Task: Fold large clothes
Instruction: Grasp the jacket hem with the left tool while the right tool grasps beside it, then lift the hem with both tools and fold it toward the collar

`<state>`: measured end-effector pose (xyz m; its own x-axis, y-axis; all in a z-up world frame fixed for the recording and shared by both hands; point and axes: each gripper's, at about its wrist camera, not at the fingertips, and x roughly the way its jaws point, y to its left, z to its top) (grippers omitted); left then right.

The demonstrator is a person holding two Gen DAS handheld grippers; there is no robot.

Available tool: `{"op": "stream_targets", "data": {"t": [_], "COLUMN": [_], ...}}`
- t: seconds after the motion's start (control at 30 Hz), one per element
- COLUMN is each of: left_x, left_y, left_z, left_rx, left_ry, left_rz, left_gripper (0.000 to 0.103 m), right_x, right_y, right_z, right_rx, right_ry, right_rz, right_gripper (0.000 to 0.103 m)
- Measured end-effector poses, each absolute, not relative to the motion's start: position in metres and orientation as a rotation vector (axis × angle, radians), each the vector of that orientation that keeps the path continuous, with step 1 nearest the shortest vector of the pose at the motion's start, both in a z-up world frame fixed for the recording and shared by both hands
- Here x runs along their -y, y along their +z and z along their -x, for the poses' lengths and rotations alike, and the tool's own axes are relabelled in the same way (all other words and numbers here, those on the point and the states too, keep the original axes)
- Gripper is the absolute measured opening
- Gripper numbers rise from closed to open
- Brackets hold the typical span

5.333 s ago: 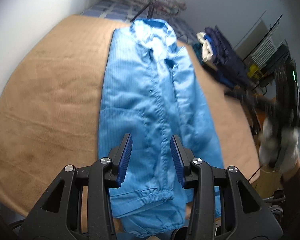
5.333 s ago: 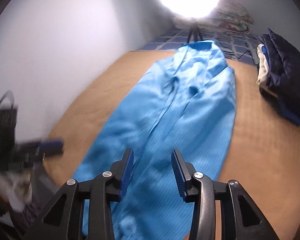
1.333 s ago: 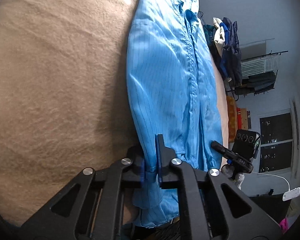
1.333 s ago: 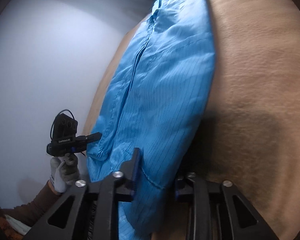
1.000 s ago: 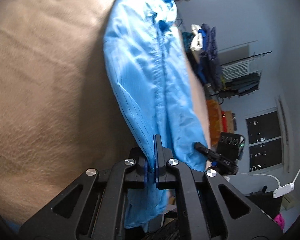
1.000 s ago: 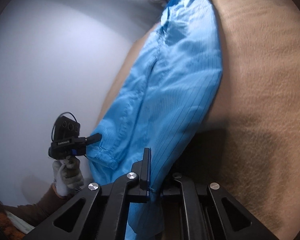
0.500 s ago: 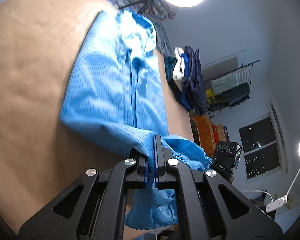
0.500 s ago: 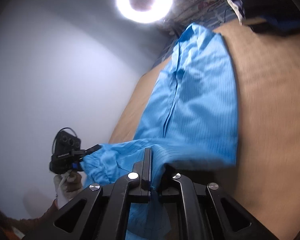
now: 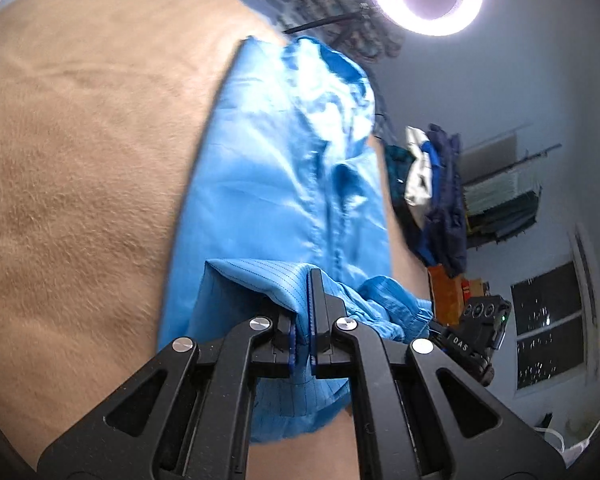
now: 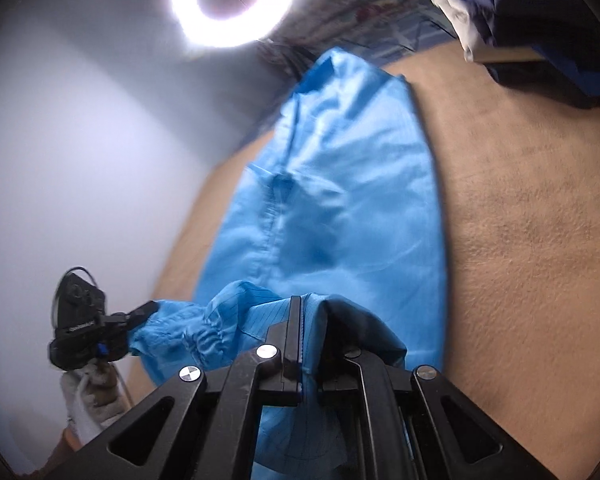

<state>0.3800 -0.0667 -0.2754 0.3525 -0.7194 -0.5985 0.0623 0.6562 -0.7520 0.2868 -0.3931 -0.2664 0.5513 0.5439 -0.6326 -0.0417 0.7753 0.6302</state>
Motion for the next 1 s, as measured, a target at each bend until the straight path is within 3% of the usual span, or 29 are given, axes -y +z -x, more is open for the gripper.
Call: {"op": "stream_targets", "data": {"t": [0.17,0.23,0.27,0.3,0.37,0.47,0.6,1.0], "left_x": [0.065,0.064,0.063,0.063,0.060,0.053,0.044,0.046], "left_y": [-0.290,-0.293,-0.292,-0.292,-0.288,-0.278,-0.270,-0.288], "left_z": [-0.385,-0.386,-0.386,-0.386,-0.383,-0.376,-0.359,-0.306], "left_rx": [-1.131,-1.137,-1.141,-1.149,-1.148,-1.136,-1.138,-1.250], "left_ry": [-0.535,-0.540,-0.545,-0.547,-0.565,-0.581,-0.583,-0.616], "left_rz": [0.701,0.719,0.721,0.717,0.719,0.698,0.694,0.686], "left_gripper": [0.002,0.002,0.003,0.013,0.025,0.036,0.046,0.046], "right_x": [0.392,0.395,0.397,0.398,0.401,0.404,0.412,0.399], "right_y": [-0.278,-0.276,-0.274,-0.271,-0.265,-0.255,-0.250,-0.273], "right_z": [-0.294,-0.292,-0.291,-0.289,-0.284,-0.273,-0.249,-0.204], "right_rx": [-0.969,-0.972,-0.970,-0.968,-0.972,-0.978,-0.991,-1.099], "right_ry": [0.363,0.364,0.369,0.371,0.381,0.415,0.443,0.504], "right_rz": [-0.601,-0.603,-0.614,-0.623,-0.633,-0.631,-0.648,-0.632], "right_gripper": [0.006,0.017,0.032,0.040,0.045,0.053,0.055,0.054]}}
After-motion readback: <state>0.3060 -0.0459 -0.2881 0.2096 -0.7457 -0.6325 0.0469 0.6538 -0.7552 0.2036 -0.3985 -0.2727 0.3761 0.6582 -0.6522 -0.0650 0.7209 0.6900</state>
